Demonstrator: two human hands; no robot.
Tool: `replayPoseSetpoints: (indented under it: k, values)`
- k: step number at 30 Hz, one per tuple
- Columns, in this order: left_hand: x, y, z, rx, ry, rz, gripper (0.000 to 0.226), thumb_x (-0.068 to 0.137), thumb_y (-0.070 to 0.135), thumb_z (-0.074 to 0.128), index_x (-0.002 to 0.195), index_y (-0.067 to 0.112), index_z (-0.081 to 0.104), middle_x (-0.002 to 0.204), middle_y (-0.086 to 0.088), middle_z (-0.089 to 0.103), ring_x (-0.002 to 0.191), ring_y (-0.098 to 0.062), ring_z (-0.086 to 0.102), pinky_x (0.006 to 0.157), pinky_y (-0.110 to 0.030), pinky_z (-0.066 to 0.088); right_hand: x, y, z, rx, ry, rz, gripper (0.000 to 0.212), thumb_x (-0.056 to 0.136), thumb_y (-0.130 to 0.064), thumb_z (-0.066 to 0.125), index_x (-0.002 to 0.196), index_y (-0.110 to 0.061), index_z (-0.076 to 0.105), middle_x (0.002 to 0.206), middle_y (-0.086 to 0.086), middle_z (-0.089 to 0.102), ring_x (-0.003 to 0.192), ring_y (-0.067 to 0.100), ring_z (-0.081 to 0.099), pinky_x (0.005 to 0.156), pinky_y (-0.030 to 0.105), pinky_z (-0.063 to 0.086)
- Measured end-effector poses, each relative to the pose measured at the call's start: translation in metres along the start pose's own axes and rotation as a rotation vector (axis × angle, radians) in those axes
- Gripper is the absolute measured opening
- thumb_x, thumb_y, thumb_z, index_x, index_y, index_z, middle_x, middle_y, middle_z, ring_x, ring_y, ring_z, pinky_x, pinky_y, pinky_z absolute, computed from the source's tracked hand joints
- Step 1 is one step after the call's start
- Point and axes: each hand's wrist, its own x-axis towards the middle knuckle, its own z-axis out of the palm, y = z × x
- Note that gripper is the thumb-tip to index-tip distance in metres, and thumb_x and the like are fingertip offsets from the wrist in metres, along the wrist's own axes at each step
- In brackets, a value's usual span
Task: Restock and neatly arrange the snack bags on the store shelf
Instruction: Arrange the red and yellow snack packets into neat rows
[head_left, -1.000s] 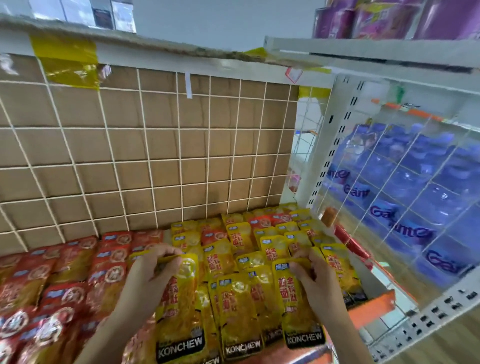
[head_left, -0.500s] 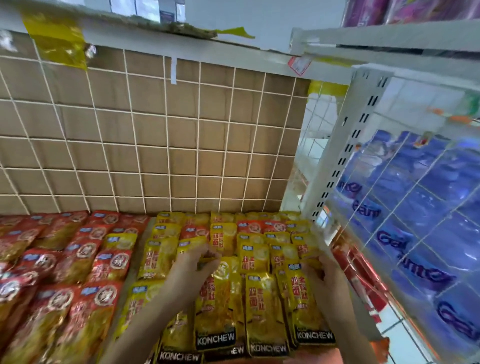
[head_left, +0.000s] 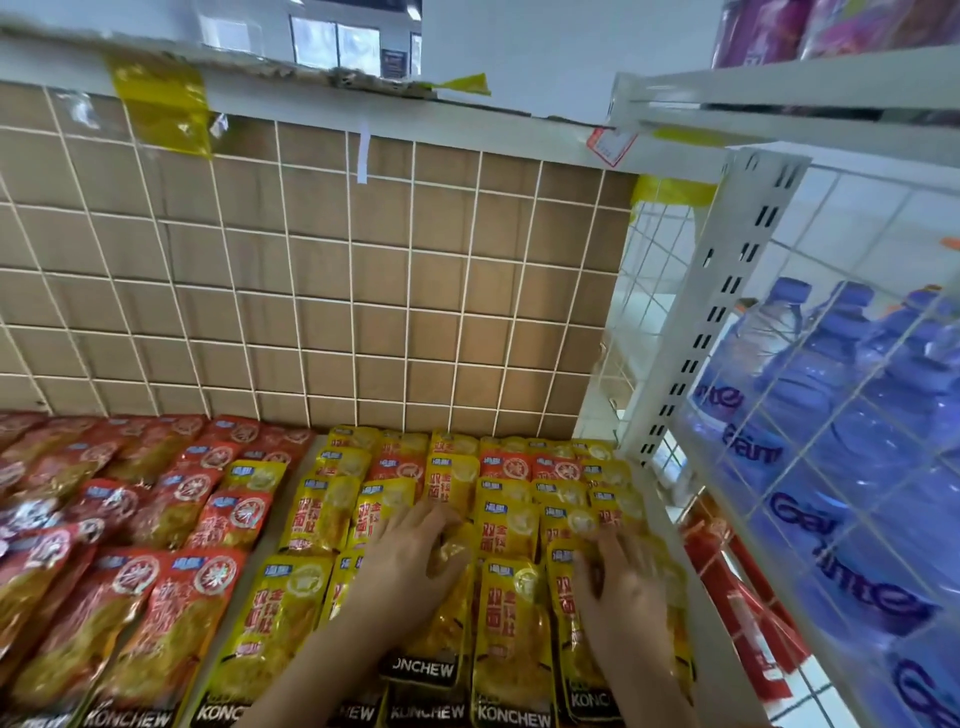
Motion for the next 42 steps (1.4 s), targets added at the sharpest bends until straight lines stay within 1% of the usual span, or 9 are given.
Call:
replayPoseSetpoints:
  k: [5, 8, 10, 14, 17, 20, 25, 32, 42]
  values:
    - [-0.012, 0.005, 0.004, 0.161, 0.029, 0.031, 0.071, 0.076, 0.072, 0.021, 0.126, 0.031, 0.049, 0.129, 0.013, 0.048, 0.123, -0.012, 0.042, 0.110, -0.035, 0.024, -0.004, -0.004, -0.002, -0.021, -0.030, -0.062, 0.031, 0.079, -0.038, 0.042, 0.098, -0.022, 0.061, 0.089, -0.003, 0.064, 0.082, 0.021, 0.064, 0.064, 0.038, 0.051]
    - [-0.014, 0.006, 0.000, 0.176, -0.062, -0.005, 0.093, 0.065, 0.086, -0.001, 0.133, 0.035, 0.038, 0.136, 0.018, 0.036, 0.129, -0.005, 0.030, 0.111, -0.028, 0.015, -0.002, -0.006, -0.006, 0.061, -0.018, -0.014, 0.026, 0.081, -0.035, 0.051, 0.100, -0.021, 0.061, 0.094, -0.002, 0.063, 0.085, 0.020, 0.061, 0.069, 0.037, 0.048]
    - [-0.010, 0.004, -0.007, 0.088, -0.027, -0.033, 0.081, 0.071, 0.082, 0.011, 0.129, 0.034, 0.041, 0.132, 0.018, 0.040, 0.124, -0.004, 0.035, 0.103, -0.023, 0.022, 0.003, -0.009, -0.010, 0.126, -0.003, 0.002, 0.023, 0.082, -0.032, 0.055, 0.101, -0.021, 0.060, 0.096, -0.003, 0.062, 0.086, 0.015, 0.057, 0.072, 0.037, 0.045]
    - [0.011, -0.011, -0.024, 0.023, 0.078, -0.093, 0.034, 0.091, 0.043, 0.049, 0.121, 0.026, 0.052, 0.121, 0.009, 0.051, 0.112, -0.013, 0.048, 0.090, -0.026, 0.037, 0.029, -0.014, -0.010, 0.147, -0.066, 0.012, 0.028, 0.082, -0.018, 0.065, 0.110, -0.017, 0.062, 0.105, 0.002, 0.062, 0.095, 0.024, 0.061, 0.079, 0.039, 0.048]
    - [0.032, -0.026, -0.034, -0.014, 0.102, -0.158, 0.029, 0.092, 0.025, 0.053, 0.121, 0.020, 0.056, 0.121, 0.000, 0.053, 0.115, -0.021, 0.049, 0.091, -0.032, 0.040, 0.056, -0.024, 0.000, 0.128, -0.170, -0.009, 0.035, 0.085, -0.018, 0.063, 0.120, -0.014, 0.059, 0.114, 0.007, 0.061, 0.105, 0.028, 0.058, 0.087, 0.045, 0.048]
    - [0.050, -0.042, -0.035, 0.043, 0.075, -0.185, 0.029, 0.093, 0.025, 0.053, 0.120, 0.018, 0.058, 0.121, -0.004, 0.053, 0.114, -0.023, 0.049, 0.091, -0.033, 0.039, 0.082, -0.037, 0.019, 0.000, -0.375, -0.006, 0.042, 0.095, -0.032, 0.048, 0.134, -0.017, 0.047, 0.130, 0.005, 0.053, 0.122, 0.023, 0.046, 0.103, 0.038, 0.035]
    - [0.071, -0.061, -0.029, 0.194, -0.040, -0.205, 0.035, 0.095, 0.044, 0.043, 0.121, 0.026, 0.056, 0.123, 0.002, 0.050, 0.121, -0.020, 0.042, 0.095, -0.035, 0.037, 0.111, -0.052, 0.050, -0.208, -0.559, -0.088, 0.046, 0.099, -0.035, 0.034, 0.141, -0.016, 0.034, 0.140, 0.004, 0.043, 0.128, 0.023, 0.041, 0.106, 0.038, 0.033]
    - [0.079, -0.066, -0.022, 0.352, -0.055, -0.157, 0.042, 0.096, 0.049, 0.032, 0.128, 0.027, 0.050, 0.130, 0.003, 0.045, 0.126, -0.018, 0.037, 0.108, -0.033, 0.022, 0.120, -0.053, 0.066, -0.340, -0.590, -0.103, 0.036, 0.098, -0.032, 0.036, 0.126, -0.013, 0.048, 0.127, 0.005, 0.046, 0.120, 0.022, 0.044, 0.103, 0.038, 0.032]
    - [0.094, -0.070, -0.020, 0.173, 0.105, -0.105, 0.015, 0.093, 0.023, 0.051, 0.104, 0.014, 0.057, 0.111, -0.001, 0.056, 0.108, -0.021, 0.049, 0.090, -0.031, 0.035, 0.126, -0.050, 0.069, -0.090, -0.478, 0.021, 0.013, 0.094, -0.030, 0.050, 0.102, -0.021, 0.054, 0.105, -0.003, 0.062, 0.100, 0.016, 0.057, 0.089, 0.032, 0.043]
